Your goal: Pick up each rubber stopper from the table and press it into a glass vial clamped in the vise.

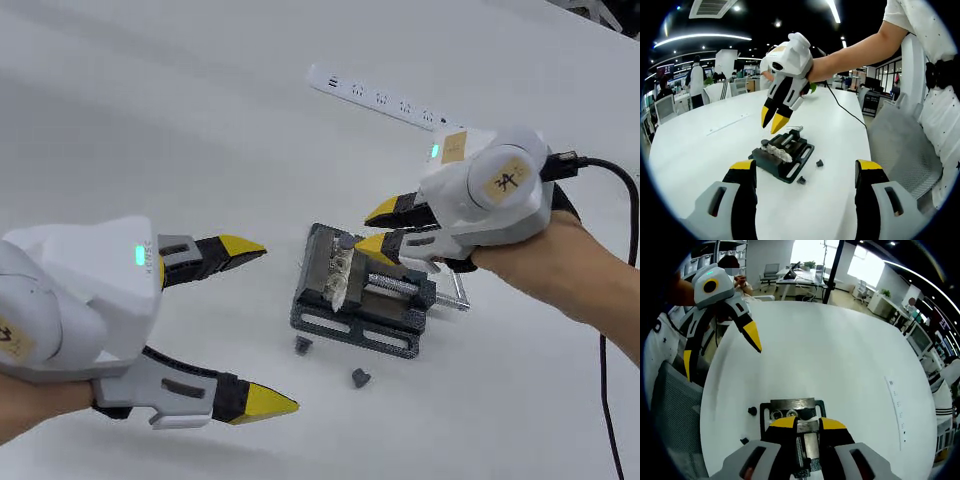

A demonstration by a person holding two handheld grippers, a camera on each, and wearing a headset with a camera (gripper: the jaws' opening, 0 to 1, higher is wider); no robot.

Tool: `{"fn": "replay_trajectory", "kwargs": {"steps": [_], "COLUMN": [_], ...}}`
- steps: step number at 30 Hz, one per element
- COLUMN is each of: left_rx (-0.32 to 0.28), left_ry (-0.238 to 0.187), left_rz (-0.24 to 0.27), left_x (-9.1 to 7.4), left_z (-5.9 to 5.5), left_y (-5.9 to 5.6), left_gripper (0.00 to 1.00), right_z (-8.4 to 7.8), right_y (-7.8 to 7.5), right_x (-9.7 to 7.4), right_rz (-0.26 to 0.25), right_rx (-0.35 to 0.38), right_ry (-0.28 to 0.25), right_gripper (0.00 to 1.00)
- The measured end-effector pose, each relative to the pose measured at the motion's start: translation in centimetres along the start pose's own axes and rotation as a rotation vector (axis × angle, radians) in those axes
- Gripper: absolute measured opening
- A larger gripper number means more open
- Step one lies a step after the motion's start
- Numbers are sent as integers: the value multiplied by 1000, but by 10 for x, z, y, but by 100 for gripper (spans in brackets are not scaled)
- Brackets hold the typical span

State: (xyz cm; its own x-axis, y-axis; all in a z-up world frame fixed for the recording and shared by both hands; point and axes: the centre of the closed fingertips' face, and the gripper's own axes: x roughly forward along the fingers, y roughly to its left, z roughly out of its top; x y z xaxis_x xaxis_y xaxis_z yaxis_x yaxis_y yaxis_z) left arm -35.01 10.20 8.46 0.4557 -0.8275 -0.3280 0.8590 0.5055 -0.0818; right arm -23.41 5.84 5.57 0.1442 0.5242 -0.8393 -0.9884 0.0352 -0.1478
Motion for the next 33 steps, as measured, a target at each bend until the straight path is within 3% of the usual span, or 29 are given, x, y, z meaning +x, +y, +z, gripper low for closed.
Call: {"fn": "replay_trajectory", "kwargs": {"steps": [9,33], "left_rx": [10,52], "left_ry": [14,98], "left_rz": [-5,-33], "left_x": [1,8], "left_z": [2,-2], "left_y": [-4,-18], "left_gripper": [78,74], "right_z": [-3,-44], "right_y": [7,49], "right_x": [-24,-72], "right_rz": [-44,-125], "right_rx": [79,230], "right_ry": [-69,-167], "right_gripper": [20,40]}}
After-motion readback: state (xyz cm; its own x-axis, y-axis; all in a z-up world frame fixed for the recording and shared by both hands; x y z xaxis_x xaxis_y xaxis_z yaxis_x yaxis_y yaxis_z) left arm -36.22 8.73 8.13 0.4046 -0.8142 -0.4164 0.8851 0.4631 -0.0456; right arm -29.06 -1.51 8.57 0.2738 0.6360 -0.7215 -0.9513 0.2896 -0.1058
